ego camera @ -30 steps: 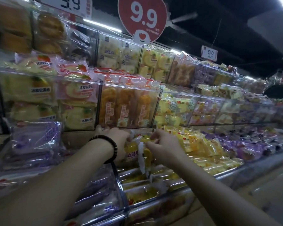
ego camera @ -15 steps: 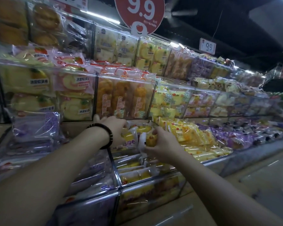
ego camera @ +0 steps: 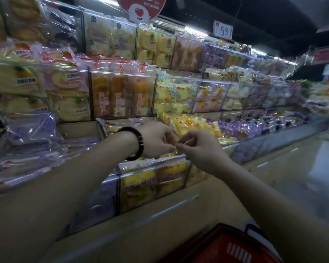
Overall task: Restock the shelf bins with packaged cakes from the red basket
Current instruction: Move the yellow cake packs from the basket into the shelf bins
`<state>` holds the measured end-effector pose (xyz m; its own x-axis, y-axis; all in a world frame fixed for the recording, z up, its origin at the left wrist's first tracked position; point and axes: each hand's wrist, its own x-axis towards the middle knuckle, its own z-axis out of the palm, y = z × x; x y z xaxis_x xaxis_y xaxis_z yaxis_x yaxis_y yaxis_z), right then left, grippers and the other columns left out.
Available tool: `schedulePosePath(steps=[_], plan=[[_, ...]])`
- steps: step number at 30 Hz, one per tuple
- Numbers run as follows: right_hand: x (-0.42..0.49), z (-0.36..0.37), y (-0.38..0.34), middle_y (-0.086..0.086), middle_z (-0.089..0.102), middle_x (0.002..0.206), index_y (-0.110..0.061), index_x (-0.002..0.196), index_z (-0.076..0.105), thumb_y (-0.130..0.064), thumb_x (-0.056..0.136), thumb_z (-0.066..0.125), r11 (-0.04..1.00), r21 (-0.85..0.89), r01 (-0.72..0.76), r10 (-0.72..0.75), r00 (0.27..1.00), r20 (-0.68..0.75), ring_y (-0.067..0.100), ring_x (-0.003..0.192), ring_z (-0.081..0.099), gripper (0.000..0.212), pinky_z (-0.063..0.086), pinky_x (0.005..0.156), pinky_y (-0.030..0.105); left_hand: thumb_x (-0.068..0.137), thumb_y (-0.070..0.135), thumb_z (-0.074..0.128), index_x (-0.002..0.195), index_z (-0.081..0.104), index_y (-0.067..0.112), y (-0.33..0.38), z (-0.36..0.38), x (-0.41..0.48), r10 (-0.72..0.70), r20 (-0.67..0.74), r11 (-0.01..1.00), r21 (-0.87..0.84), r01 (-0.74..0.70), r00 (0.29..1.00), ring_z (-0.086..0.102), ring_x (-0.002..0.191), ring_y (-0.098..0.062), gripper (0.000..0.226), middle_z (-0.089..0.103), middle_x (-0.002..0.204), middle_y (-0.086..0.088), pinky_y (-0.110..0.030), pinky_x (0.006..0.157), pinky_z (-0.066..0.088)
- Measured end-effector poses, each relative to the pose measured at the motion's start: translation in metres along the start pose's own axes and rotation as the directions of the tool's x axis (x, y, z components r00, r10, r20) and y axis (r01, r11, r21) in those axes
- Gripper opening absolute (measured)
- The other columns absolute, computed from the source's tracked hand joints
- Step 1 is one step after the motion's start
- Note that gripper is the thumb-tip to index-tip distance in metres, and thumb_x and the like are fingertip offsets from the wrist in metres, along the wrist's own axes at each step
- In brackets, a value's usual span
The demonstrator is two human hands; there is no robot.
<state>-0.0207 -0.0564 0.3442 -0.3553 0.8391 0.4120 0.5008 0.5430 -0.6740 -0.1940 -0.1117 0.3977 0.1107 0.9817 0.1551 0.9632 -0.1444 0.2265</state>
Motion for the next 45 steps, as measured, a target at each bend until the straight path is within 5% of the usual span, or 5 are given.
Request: schedulePosePath(steps=[9,21,25,35,45], plan=[[-0.108,-0.003,0.104,-0.001,0.074,0.067,-0.014,0.092,0.073,-0.01,0.092,0.069,0.968,0.077,-0.24,0.228,0.964,0.139,0.012,0.057,0.067,0.007,0.045,0.046,0.023,0.097,0.047,0.064,0.107,0.063,0.026,0.059,0.139,-0.023,0.102,0.292,0.967,-0.255,-0.025,0.951,0.075,0.079,-0.012,0.023,0.075,0.095,0.006,-0.039,0.073,0.064],[-0.212,0.063,0.302,-0.001,0.075,0.087,-0.02,0.096,0.077,-0.034,0.092,0.078,0.77,-0.381,-0.511,0.637,0.648,0.418,0.019,0.08,0.073,0.014,0.056,0.065,0.029,0.097,0.048,0.063,0.116,0.071,0.024,0.038,0.373,0.016,0.1,0.744,0.995,-0.055,-0.089,0.66,0.067,0.104,-0.018,0.031,0.07,0.117,0.002,-0.036,0.093,0.056],[-0.23,0.102,0.345,0.002,0.066,0.069,-0.02,0.068,0.061,-0.034,0.088,0.08,0.701,-0.545,-0.459,0.713,0.459,0.53,0.021,0.065,0.064,0.031,0.047,0.058,0.028,0.099,0.048,0.062,0.118,0.072,0.023,0.033,0.402,0.029,0.086,0.81,0.995,-0.037,-0.096,0.58,0.072,0.098,-0.019,0.033,0.07,0.113,0.004,-0.04,0.094,0.058],[-0.29,0.207,0.358,0.004,0.069,0.132,-0.021,0.129,0.07,-0.058,0.086,0.074,0.73,-0.683,-0.037,0.683,0.08,0.726,0.025,0.126,0.062,0.057,0.047,0.111,0.037,0.102,0.044,0.057,0.122,0.067,0.02,0.031,0.431,0.034,0.092,0.889,0.996,-0.085,-0.036,0.448,0.076,0.074,-0.015,0.032,0.078,0.099,0.003,-0.036,0.076,0.061],[-0.271,0.191,0.353,0.012,0.076,0.113,-0.01,0.125,0.072,-0.043,0.089,0.077,0.711,-0.657,-0.25,0.697,0.127,0.705,0.031,0.102,0.075,0.049,0.062,0.091,0.047,0.099,0.041,0.066,0.132,0.06,0.016,0.021,0.431,0.027,0.016,0.925,0.997,-0.044,0.066,0.379,0.075,0.08,-0.024,0.042,0.073,0.101,-0.004,-0.04,0.075,0.061]])
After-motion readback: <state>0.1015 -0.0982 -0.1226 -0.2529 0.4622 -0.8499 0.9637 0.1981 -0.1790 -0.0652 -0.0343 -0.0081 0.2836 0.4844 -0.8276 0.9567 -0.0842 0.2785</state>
